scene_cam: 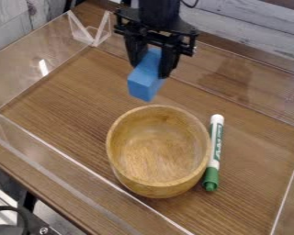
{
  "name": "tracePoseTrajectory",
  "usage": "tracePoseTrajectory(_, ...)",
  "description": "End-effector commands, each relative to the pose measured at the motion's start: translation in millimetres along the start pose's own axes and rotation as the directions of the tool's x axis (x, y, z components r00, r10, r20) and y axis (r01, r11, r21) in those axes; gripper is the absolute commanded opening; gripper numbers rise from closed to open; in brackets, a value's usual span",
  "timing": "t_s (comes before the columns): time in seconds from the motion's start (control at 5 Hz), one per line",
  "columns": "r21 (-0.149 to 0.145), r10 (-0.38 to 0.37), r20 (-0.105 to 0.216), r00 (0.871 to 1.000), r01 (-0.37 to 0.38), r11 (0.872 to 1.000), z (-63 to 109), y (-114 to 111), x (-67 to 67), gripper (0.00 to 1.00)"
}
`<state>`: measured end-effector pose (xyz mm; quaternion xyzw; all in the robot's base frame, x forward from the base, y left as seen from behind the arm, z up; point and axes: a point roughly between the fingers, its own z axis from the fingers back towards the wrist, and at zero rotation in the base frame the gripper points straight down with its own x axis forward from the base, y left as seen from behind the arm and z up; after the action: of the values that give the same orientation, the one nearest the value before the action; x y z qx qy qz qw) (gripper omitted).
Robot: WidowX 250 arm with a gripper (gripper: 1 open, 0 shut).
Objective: Remove the blue block from inside the brown bowl and put it on the table
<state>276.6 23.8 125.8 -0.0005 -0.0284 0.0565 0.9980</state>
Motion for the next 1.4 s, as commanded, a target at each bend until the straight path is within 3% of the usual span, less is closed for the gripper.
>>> tracePoseTrajectory(0.0,0.009,0.009,0.046,0.999,-0.010,1.000,13.0,11.2,2.4,0.00)
tracePoseTrajectory(0.6,0.048,0.022,0.053,0.998,-0.024,0.999,4.6,60.5,8.7,0.00)
tracePoseTrajectory(1.2,0.066,0.027,0.054,0.998,-0.031,0.997,-13.2,83.9,13.6,0.00)
